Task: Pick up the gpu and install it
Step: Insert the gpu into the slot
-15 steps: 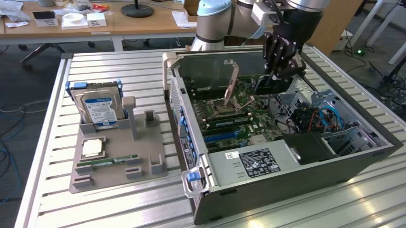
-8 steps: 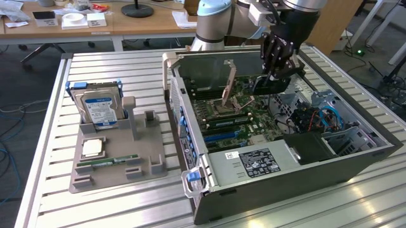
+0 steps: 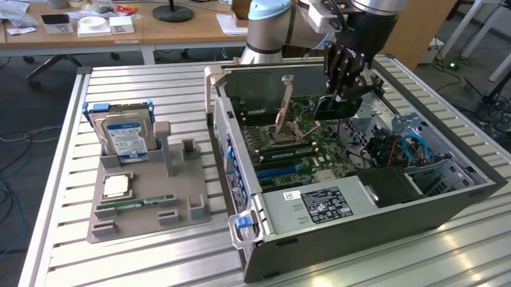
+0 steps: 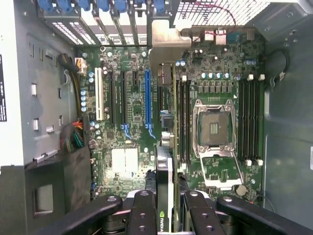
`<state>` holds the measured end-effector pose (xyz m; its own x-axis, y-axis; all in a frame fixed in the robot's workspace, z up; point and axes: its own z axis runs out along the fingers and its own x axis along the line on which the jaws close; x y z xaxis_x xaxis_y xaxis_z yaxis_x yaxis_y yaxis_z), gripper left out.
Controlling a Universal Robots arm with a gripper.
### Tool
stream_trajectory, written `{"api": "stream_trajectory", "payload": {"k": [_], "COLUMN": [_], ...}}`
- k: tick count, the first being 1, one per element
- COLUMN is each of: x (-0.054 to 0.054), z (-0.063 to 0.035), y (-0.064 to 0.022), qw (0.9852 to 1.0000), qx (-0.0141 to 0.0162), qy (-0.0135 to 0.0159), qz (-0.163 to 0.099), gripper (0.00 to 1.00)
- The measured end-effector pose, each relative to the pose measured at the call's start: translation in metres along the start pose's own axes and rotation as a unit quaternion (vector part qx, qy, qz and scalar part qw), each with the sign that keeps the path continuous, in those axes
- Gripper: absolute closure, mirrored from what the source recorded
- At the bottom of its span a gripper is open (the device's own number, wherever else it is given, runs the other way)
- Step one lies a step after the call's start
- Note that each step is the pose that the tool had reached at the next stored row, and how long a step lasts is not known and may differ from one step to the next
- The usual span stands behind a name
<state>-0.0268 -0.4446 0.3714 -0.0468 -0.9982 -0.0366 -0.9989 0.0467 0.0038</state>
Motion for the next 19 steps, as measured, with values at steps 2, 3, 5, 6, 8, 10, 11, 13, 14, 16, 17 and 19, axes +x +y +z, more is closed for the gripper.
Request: {"api": "stream_trajectory", "payload": {"k": [2, 3, 5, 6, 8, 10, 11, 13, 14, 16, 17, 19], "x": [0.0, 0.0, 0.0, 0.0, 0.0, 0.0, 0.0, 0.0, 0.0, 0.0, 0.0, 0.0], "z": [0.0007, 0.0011, 0.0018, 0.002, 0.0024, 0.0024, 0.0025, 0.0025, 0.0026, 0.0026, 0.0026, 0.0028], "y": [0.0041, 0.0065, 0.0114, 0.0133, 0.0149, 0.0149, 0.015, 0.0151, 0.0153, 0.0156, 0.0157, 0.0159], "qw": [1.0, 1.0, 1.0, 1.0, 1.0, 1.0, 1.0, 1.0, 1.0, 1.0, 1.0, 1.0], "qx": [0.0003, 0.0005, 0.001, 0.001, 0.0011, 0.0011, 0.001, 0.001, 0.0011, 0.001, 0.0011, 0.0011], "qy": [0.0, 0.0, 0.0001, 0.0001, 0.0, 0.0001, 0.0001, 0.0001, 0.0001, 0.0001, 0.0001, 0.0], "qz": [0.0, 0.0, 0.0, 0.0, 0.0, 0.0, 0.0, 0.0, 0.0, 0.0, 0.0, 0.0], "gripper": [0.73, 0.73, 0.73, 0.73, 0.73, 0.73, 0.73, 0.73, 0.73, 0.73, 0.73, 0.73]}}
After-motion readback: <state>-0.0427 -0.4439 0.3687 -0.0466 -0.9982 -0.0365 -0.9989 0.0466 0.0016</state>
